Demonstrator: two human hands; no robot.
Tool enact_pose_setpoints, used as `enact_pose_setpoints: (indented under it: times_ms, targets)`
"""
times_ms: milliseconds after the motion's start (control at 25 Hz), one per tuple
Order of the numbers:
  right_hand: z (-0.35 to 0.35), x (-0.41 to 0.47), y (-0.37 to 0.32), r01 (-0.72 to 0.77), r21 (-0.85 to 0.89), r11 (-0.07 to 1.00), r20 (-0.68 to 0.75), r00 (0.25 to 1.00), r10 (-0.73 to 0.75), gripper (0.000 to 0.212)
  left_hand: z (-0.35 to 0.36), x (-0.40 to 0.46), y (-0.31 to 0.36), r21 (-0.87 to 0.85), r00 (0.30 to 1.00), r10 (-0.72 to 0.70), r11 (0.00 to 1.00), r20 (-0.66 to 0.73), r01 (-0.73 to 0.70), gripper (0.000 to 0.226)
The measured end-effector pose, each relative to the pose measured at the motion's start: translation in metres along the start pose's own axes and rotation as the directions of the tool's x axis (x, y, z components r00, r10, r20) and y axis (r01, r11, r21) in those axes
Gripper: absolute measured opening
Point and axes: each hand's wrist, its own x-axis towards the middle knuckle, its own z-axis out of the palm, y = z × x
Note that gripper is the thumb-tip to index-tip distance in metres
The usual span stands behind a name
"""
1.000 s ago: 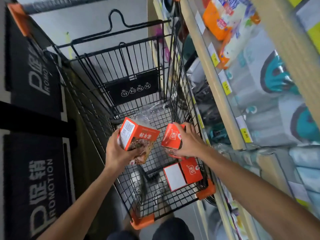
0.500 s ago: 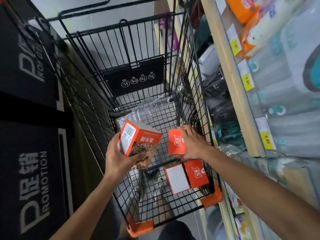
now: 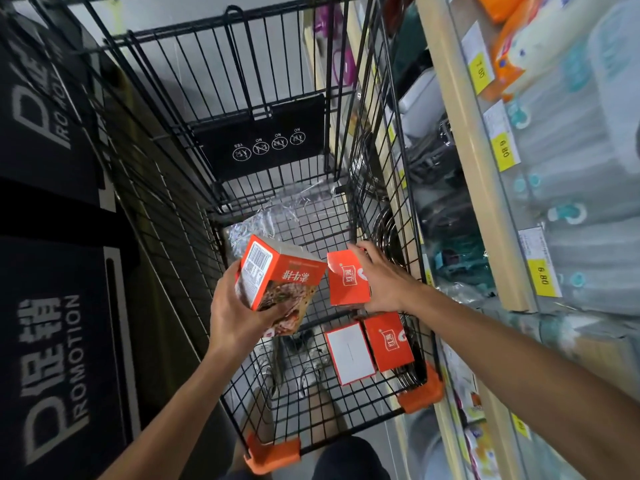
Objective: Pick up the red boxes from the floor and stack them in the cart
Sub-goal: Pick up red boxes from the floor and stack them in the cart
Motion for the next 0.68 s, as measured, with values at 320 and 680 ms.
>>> enact_pose_setpoints:
  times_ms: [320, 680]
  targets:
    - [0.026, 0.009, 0.017, -0.025, -0.129, 0.991, 0.063, 0.997, 0.033, 0.127, 0.009, 0.009, -0.013, 0.012, 1.000, -0.007, 1.000, -0.006, 0.007, 0.107]
    - [0.049, 0.026, 0.020, -0.097, -0.701, 0.706, 0.084, 0.972, 0.218, 0.113, 0.017, 0.016, -0.025, 0.050, 1.000, -0.004, 0.999, -0.014, 0.005, 0.107]
